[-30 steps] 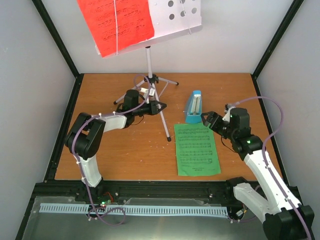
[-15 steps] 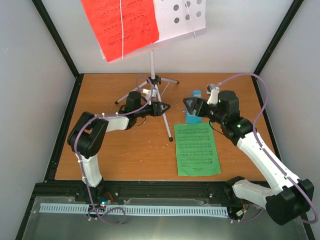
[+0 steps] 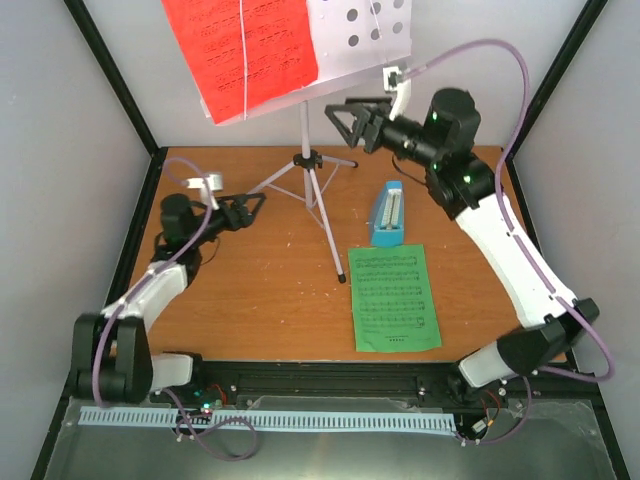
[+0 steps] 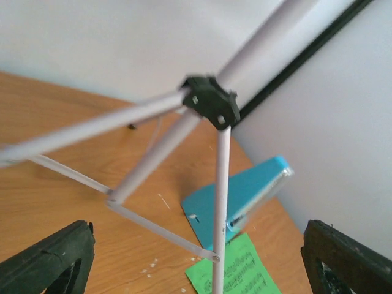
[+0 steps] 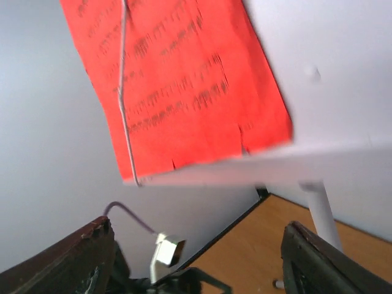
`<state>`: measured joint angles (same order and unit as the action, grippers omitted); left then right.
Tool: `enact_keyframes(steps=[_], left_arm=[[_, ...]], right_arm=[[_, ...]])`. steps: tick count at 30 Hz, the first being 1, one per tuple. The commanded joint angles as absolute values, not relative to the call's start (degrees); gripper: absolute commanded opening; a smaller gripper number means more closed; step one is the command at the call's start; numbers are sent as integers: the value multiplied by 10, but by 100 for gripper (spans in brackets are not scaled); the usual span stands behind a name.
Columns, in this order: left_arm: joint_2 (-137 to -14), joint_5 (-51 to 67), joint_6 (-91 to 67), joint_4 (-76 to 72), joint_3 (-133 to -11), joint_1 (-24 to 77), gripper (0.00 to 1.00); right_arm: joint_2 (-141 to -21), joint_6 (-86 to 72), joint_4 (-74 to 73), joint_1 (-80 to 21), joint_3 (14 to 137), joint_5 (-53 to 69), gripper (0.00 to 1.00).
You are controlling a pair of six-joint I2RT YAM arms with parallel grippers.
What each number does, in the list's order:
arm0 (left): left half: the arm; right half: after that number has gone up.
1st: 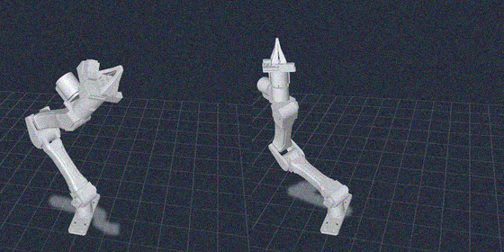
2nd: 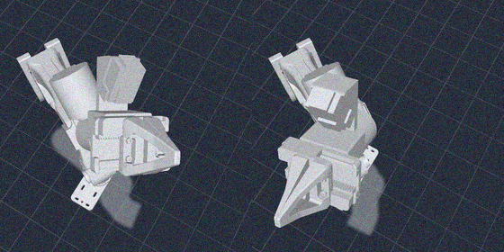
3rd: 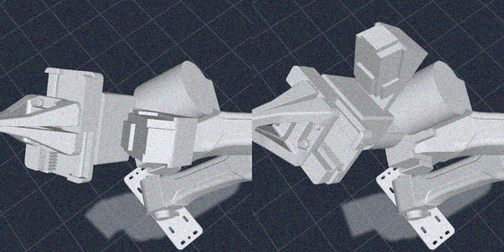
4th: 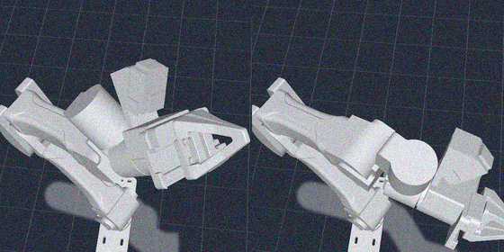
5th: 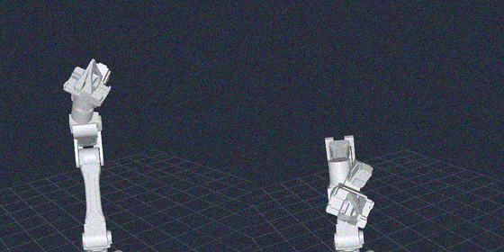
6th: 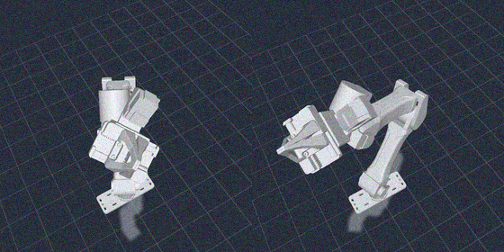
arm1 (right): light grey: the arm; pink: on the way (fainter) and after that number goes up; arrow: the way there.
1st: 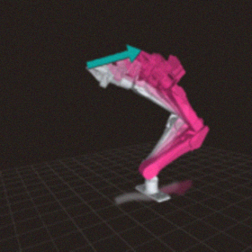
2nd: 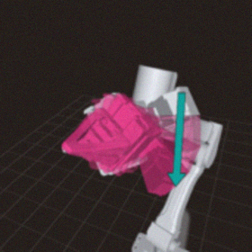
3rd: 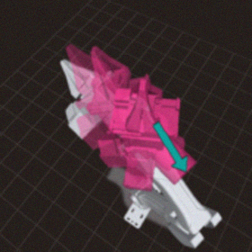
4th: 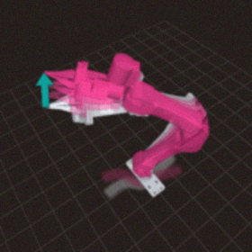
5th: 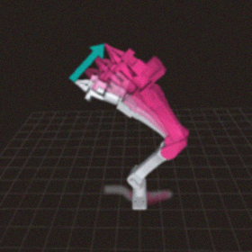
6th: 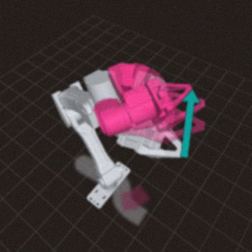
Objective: Pack up the instrument practice props
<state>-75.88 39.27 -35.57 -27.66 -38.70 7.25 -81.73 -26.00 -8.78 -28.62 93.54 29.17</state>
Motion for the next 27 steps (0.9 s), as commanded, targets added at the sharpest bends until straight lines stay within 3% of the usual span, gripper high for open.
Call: enact_keyframes(steps=[1,6,10,16,27], left_arm=[[-654,440,-352,-186,-383,-8,94],[-564,447,-344,-99,-419,-65,97],[-540,453,-343,-54,-457,-69,98],[-518,446,-329,-18,-494,-69,97],[-478,438,-302,26,-524,-69,97]], right_arm=[[-902,-237,-144,-290,1096,328,73],[-1039,-235,-249,-289,1334,359,70],[-1111,-255,-251,-288,1453,368,67],[-1134,-279,-205,-288,1464,375,62],[-1137,-232,-222,-288,1465,316,63]])
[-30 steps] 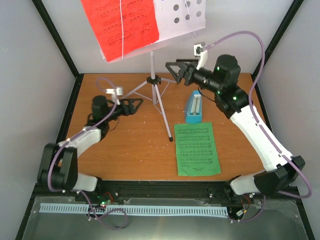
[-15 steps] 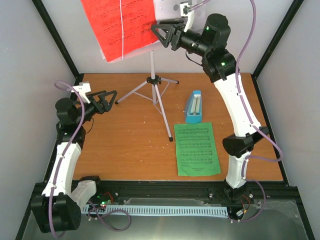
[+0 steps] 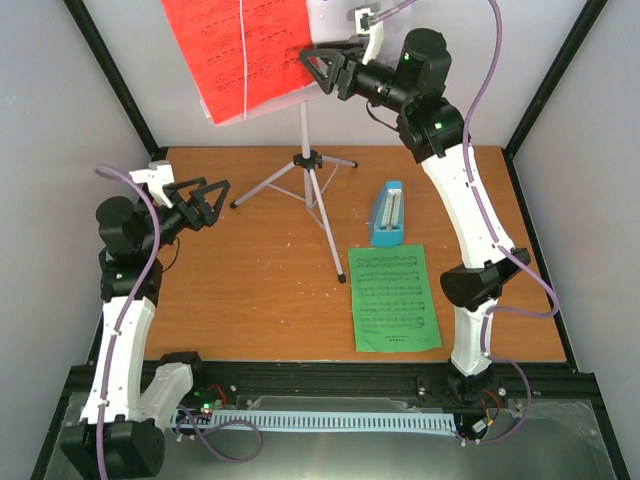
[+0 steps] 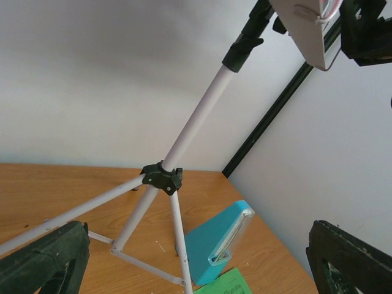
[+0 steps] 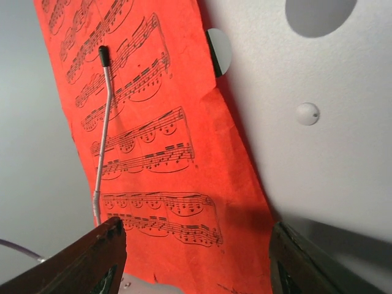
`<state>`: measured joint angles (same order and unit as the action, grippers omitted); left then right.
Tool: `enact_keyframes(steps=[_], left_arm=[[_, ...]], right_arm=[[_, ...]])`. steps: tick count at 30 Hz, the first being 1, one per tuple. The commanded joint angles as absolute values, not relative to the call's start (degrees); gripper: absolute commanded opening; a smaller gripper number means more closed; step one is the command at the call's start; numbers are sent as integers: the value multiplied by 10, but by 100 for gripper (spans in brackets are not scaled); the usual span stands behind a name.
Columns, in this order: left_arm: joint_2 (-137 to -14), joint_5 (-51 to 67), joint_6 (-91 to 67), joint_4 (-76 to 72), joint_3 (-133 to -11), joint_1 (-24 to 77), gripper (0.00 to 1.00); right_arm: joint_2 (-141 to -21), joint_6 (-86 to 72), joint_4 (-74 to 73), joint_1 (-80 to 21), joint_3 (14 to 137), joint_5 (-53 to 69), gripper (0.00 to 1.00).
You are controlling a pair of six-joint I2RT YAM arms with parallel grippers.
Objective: Pack up the instrument practice props
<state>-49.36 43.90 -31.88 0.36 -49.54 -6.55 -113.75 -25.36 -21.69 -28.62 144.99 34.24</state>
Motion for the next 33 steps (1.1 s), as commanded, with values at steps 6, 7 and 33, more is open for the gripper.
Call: enact_keyframes(steps=[6,7,33], left_arm=[[-462,447,-290,30,-539,-69,97],[-459,447,-287,34,-543,-69,97],[-509,498,-317,27,-729,-69,98]], right_arm=[[-1156,-243,-218,-288,1474,332,63],[-1158,-244,-217,-289,1475,336,63],[-1136,-162,-231,-321,1463,258,57]])
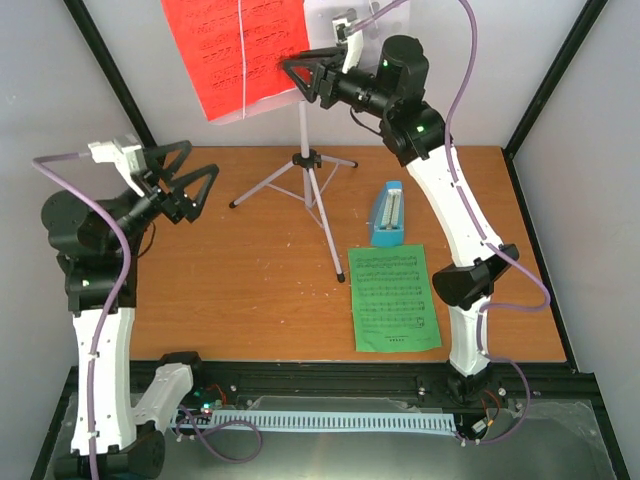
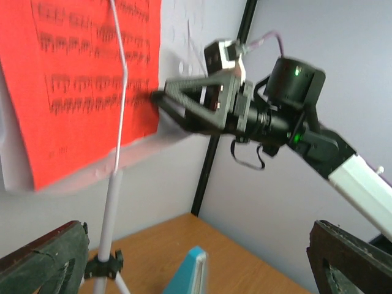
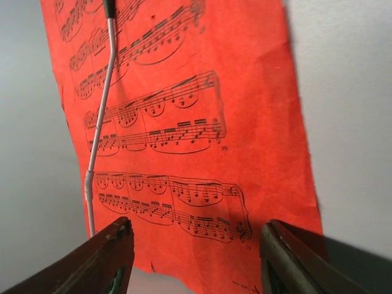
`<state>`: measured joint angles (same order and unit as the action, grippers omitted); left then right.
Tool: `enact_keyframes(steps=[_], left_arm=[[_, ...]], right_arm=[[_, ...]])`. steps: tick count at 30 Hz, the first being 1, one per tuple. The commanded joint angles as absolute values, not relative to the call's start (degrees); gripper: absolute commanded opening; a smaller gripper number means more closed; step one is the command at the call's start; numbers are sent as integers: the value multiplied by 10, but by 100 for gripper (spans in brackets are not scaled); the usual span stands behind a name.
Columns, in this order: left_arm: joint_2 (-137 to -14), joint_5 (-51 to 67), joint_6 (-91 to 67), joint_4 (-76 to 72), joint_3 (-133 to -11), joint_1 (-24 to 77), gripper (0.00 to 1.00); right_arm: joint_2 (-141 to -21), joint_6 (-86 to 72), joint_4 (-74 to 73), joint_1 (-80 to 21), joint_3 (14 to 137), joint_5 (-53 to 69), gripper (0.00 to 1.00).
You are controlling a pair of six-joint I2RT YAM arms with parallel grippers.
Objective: Pack up the instrument practice props
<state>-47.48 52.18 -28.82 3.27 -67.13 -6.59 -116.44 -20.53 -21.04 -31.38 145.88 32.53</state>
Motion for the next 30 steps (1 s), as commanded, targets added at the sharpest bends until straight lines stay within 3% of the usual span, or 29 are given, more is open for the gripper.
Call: enact_keyframes(steps=[1,7,15,21,30], left_arm=[[-525,502,-331,23,-747,-69,98],[-611,576,-431,-96,-819,-69,97],[-674,535,-370,-24,-899,-69,94],[-701,495,-311,23,-923,-69,80],[-738,488,-273,49,-936,-69,76]], right_arm=[[-1128,-159,-232,-321,1452,246,58],[-1105,-150,-238,-321,1428,199,58],[-1126,-173,-220,-321,1436,229,60],[-1156,-200,-208,-321,1456,280,59],[-1170,-208,-192,-324,1456,309,56]])
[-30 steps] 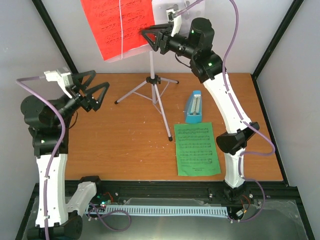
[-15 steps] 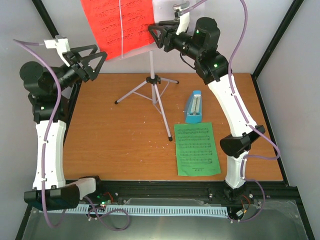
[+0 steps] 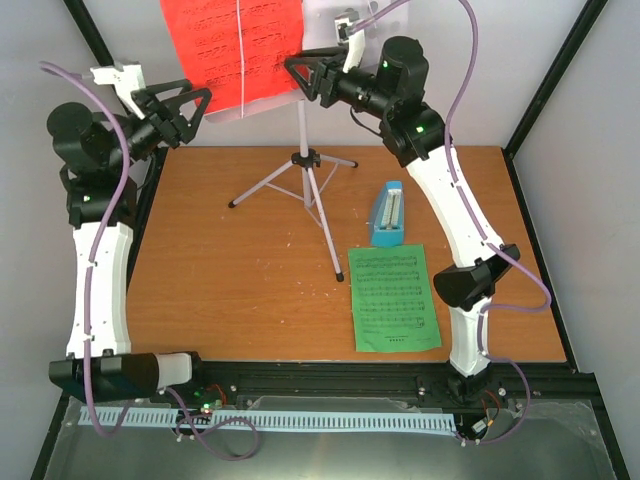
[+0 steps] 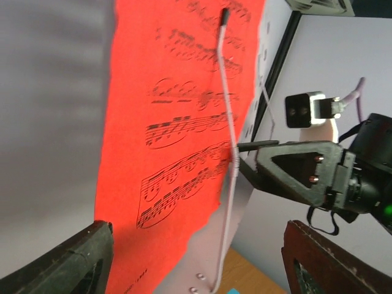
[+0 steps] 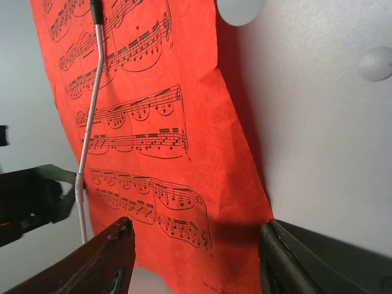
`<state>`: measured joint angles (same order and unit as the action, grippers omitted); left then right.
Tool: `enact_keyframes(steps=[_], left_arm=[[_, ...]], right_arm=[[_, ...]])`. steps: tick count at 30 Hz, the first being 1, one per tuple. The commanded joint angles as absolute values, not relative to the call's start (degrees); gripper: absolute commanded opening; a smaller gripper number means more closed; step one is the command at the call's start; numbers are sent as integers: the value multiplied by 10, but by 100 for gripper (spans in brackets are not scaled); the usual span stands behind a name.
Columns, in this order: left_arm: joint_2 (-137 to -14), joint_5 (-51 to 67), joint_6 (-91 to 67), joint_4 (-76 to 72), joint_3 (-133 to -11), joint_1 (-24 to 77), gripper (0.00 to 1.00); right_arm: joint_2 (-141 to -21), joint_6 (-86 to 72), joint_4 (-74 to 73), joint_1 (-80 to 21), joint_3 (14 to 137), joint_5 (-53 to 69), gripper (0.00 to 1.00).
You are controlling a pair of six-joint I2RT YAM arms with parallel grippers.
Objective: Pack up the instrument practice props
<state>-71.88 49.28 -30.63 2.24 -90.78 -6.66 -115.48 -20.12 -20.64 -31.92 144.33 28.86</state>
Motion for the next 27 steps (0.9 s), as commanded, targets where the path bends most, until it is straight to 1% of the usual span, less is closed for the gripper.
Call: enact_keyframes(steps=[1,5,9,13,16,19,22,27], left_arm=[[-743,490,-269,50,-938,-69,74],[-751,502,-263,44,-940,-69,65],[-759,524,-270,28,-939,-69,50],[-763,531,-271,25,-939,-69,43],[-761,523,-265,31,-940,-69,39],[-763,522,-265,31,-942,-69,31],[-765,521,-268,32,-944,-69,22],[-767,517,-271,33,-947,-69,13]], right_arm=[[-1172,-208,-192,-325,1456,309,55],[-1175,-206,-190,-327,1456,307,53],[-1177,-209,-180,-328,1456,305,48],[-1180,-210,-171,-332,1457,305,45],[-1171,-184,-177,-334,1457,278,45],[-1154,-155,-177,-333,1453,238,47],[-1142,-142,-159,-333,1451,223,48],[-1145,-142,-137,-332,1455,209,49]])
